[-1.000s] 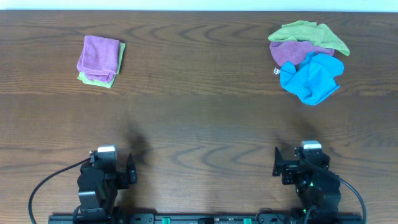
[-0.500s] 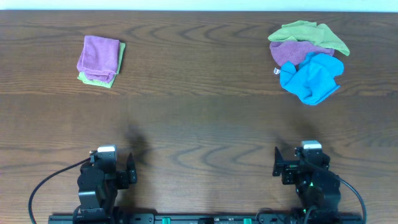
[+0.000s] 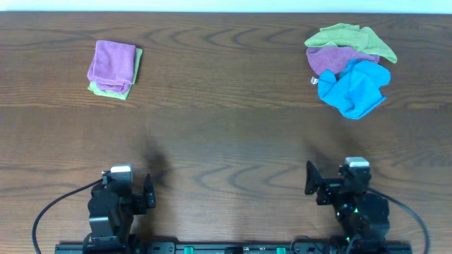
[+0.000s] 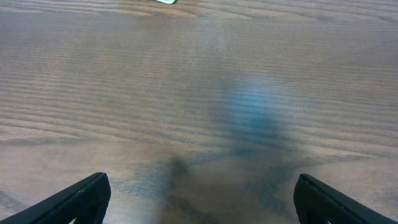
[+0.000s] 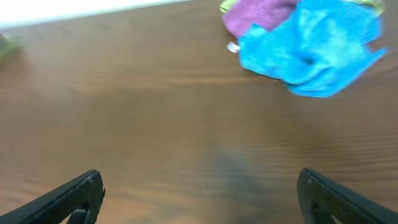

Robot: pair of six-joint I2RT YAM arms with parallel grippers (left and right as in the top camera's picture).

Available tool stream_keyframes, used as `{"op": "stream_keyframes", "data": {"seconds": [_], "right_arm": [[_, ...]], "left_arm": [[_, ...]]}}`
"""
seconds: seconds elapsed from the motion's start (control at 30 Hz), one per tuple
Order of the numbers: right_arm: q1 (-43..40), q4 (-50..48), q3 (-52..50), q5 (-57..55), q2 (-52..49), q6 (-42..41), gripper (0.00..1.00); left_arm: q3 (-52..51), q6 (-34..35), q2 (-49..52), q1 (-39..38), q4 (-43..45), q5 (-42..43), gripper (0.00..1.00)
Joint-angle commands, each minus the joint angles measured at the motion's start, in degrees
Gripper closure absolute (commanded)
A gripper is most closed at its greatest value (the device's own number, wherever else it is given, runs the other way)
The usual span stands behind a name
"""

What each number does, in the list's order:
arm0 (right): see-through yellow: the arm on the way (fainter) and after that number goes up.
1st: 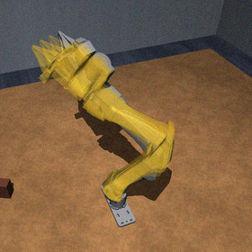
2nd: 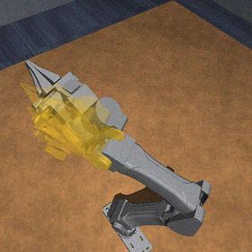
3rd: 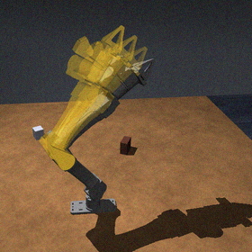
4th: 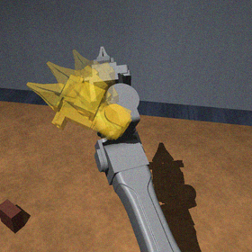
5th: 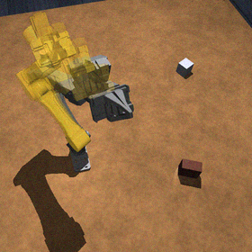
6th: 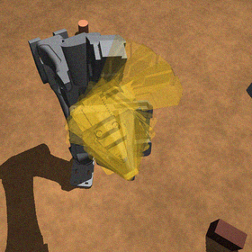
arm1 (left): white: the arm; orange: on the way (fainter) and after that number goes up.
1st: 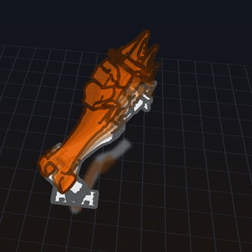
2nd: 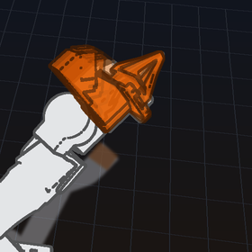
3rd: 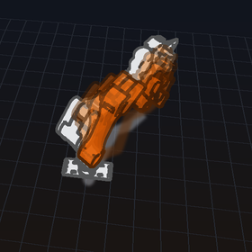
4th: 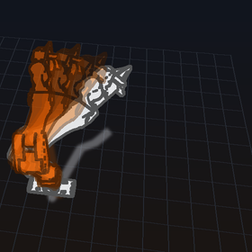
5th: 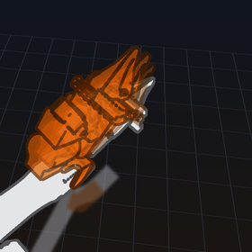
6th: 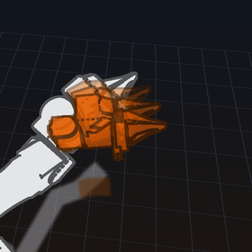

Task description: Fold the cloth

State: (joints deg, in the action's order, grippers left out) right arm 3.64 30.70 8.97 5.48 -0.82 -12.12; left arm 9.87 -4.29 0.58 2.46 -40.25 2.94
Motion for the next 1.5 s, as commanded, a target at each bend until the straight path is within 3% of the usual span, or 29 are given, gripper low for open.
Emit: {"op": "stream_keyframes", "data": {"seconds": [0.0, 0.13, 0.33, 0.67, 0.93, 1.3, 1.47], "right_arm": [[-0.3, -0.5, -0.2, 4.2, 0.5, -15.4, 0.01], [-0.3, -4.0, -0.2, 3.8, 0.5, -21.2, 0.01], [-0.3, -16.9, -0.2, 2.9, -4.0, -25.4, 0.01], [-0.3, -38.6, 6.6, 2.9, -40.5, -24.3, 0.01], [-0.8, -31.5, 26.7, 3.3, -64.2, -16.7, 0.01], [-9.9, -16.2, 47.6, -1.3, -83.6, -12.9, 0.01], [-13.0, -9.7, 53.3, -4.7, -91.2, -7.4, 0.01]], "left_arm": [[-0.7, 0.6, -0.4, -0.1, -0.5, -0.6, 0.05], [-0.7, 0.6, -0.4, -0.1, -0.5, -0.6, 0.05], [-0.7, 0.6, -0.4, -0.1, -0.5, -0.6, 0.05], [-0.7, 0.6, -0.4, -0.1, -0.5, -0.6, 0.04], [-0.7, 0.6, -0.4, -0.1, -0.5, -0.6, 0.05], [-0.7, 0.6, -0.4, -0.1, -0.5, -0.6, 0.04], [-0.7, 0.6, -0.4, -0.1, -0.5, -0.6, 0.05]]}}
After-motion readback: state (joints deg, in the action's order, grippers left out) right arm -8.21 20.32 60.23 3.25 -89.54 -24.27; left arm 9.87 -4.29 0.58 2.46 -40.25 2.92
